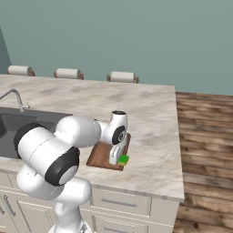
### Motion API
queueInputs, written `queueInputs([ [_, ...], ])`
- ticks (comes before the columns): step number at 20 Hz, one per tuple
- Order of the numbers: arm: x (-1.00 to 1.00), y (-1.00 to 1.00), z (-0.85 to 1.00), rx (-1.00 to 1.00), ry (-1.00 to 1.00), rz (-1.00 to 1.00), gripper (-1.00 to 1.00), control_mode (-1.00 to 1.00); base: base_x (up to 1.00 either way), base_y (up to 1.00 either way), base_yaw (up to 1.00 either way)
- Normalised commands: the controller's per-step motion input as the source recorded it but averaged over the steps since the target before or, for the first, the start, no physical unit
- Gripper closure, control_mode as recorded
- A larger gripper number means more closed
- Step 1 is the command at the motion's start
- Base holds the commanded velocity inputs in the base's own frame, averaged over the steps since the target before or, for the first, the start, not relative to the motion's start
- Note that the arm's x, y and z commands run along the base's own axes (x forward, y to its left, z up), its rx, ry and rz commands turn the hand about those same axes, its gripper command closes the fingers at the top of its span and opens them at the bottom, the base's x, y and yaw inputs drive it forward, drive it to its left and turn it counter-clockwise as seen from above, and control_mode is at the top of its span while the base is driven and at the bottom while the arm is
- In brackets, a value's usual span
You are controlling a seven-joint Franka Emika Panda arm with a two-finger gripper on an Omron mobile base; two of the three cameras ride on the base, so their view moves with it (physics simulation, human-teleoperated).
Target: Pick up the sponge from the counter and clean the cutting board by briefly scrubbing or pressing down on the cutting board. Once finished, release the sponge.
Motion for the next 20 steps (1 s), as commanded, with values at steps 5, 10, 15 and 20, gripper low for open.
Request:
queueInputs([
  [5,-0.05,0.09,-0.15,0.0,0.0,0.19,1.0,-1.0,0.0,0.0,0.0],
  [10,0.0,0.06,-0.11,0.0,0.0,0.16,1.0,-1.0,0.0,0.0,0.0],
  [15,0.01,0.13,-0.14,0.0,0.0,0.11,1.0,-1.0,0.0,0.0,0.0],
  [20,0.11,0.13,-0.19,0.0,-0.07,0.1,1.0,-1.0,0.0,0.0,0.0],
])
